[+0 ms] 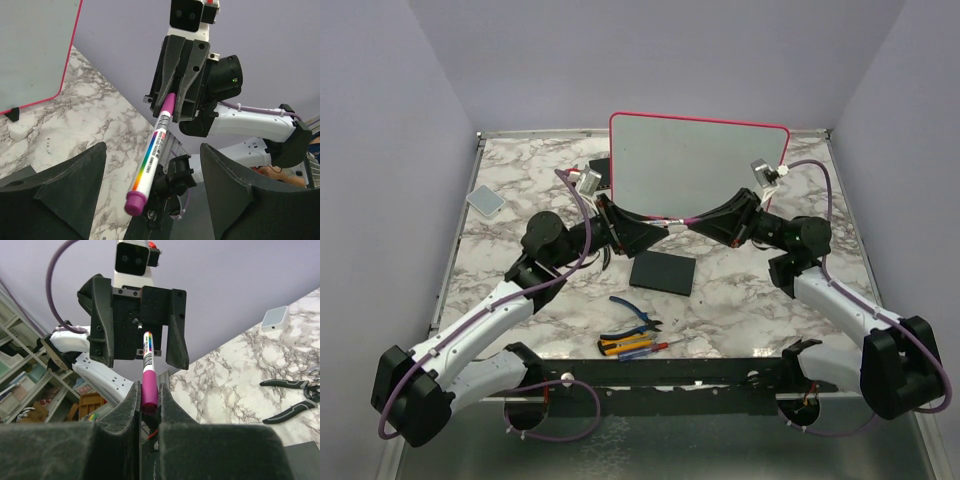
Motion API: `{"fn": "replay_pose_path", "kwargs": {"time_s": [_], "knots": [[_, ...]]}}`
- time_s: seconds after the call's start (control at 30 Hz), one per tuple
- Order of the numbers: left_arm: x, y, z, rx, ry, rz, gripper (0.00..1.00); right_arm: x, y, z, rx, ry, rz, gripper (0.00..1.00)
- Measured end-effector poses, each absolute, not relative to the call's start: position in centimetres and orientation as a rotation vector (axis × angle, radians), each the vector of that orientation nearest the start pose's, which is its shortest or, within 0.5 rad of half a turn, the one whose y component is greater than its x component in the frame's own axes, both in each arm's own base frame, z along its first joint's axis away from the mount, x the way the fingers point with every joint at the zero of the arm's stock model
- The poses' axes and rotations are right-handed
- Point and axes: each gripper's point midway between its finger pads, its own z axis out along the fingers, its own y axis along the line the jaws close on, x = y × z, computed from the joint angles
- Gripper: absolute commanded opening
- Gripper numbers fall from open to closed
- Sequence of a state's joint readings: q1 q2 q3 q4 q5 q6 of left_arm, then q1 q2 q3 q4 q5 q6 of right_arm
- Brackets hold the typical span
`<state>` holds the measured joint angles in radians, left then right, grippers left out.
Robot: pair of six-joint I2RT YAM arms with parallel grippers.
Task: Write a sentence on the whiteboard
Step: Open the whiteboard marker at the center of the board.
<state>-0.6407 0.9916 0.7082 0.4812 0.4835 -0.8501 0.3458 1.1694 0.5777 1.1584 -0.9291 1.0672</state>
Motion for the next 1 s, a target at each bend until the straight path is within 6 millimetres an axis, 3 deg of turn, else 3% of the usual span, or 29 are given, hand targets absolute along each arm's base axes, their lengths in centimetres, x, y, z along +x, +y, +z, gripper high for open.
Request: {"fn": "replay_pose_path", "kwargs": {"time_s": [0.57,0.73,1.0], "knots": [[21.0,-29.7,33.2,0.331,1.621,-1.527,0.49,22.4,25.7,31.2,-0.564,1.449,1.653,0.0],[21.1,-29.8,32.7,0.332,1.639,-1.527,0.48,22.4,25.7,31.1,-0.566,1.457,1.657,0.0],[21.1,-29.9,32.2,0.341,1.657,-1.528,0.31,22.4,25.7,31.0,-0.571,1.462,1.661,0.0]]}}
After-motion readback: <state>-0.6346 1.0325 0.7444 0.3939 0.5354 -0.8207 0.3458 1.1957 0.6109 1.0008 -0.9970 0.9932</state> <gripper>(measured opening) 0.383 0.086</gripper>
